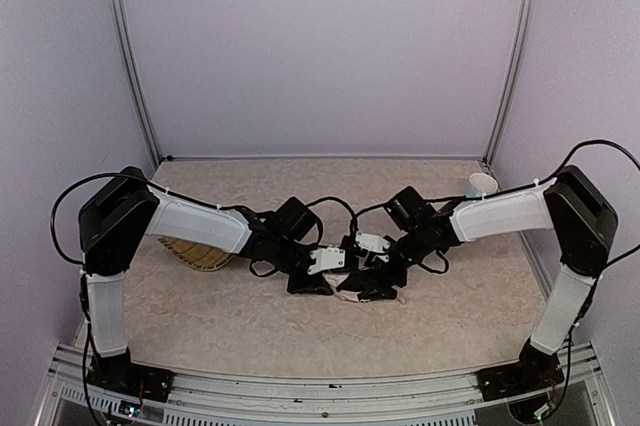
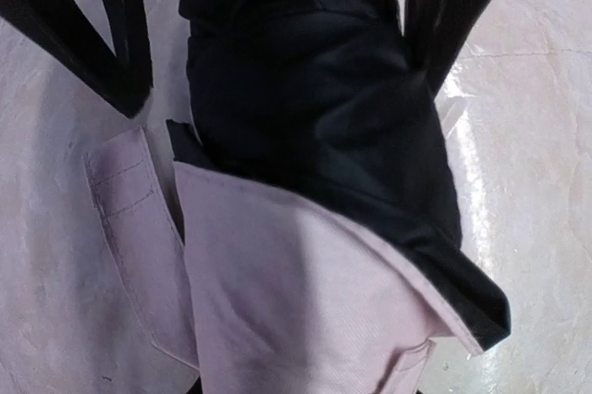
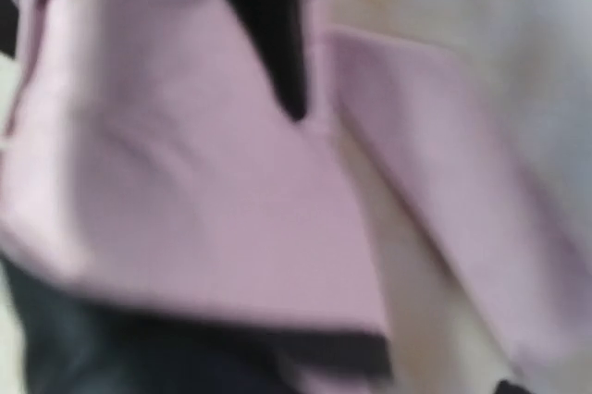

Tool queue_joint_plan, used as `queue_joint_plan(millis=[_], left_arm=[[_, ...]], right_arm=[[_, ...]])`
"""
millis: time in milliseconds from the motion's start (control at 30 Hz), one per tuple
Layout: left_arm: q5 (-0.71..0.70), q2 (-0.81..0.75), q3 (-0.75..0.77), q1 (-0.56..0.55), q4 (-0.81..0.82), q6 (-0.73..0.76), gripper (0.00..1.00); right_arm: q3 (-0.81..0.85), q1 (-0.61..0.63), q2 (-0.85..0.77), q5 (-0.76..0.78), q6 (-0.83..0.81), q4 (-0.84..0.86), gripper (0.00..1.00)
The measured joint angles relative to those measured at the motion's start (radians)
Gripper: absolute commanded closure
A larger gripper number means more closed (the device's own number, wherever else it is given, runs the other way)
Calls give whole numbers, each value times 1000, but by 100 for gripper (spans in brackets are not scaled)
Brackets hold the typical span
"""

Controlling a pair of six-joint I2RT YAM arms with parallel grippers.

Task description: Put away the umbrella

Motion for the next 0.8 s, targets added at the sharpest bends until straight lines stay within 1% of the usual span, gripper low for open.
queue_joint_plan(millis=[200, 267, 367, 467, 567, 700, 733, 800], left_arm=[[87, 54, 94, 25, -103, -3, 84], [123, 74, 128, 38, -140, -14, 84], [166, 98, 164, 53, -181, -32, 84], [183, 108, 182, 59, -202, -37, 83], [190, 111, 186, 61, -210, -39, 83], [193, 111, 186, 62, -212, -39, 83], [194, 111, 186, 62, -212, -39, 83], [194, 111, 186, 63, -212, -39, 83]], right_arm=[[-210, 4, -246, 146, -10, 195, 0], [-282, 33, -321, 188, -48, 277, 0], [-360, 86, -377, 208, -93, 368, 0], [-372, 122, -352, 211, -121, 422, 0], [-349, 138, -281, 223, -137, 458, 0], [-319, 150, -175, 296, -146, 497, 1], [-312, 150, -156, 316, -149, 497, 4], [-286, 150, -114, 341, -154, 506, 15]])
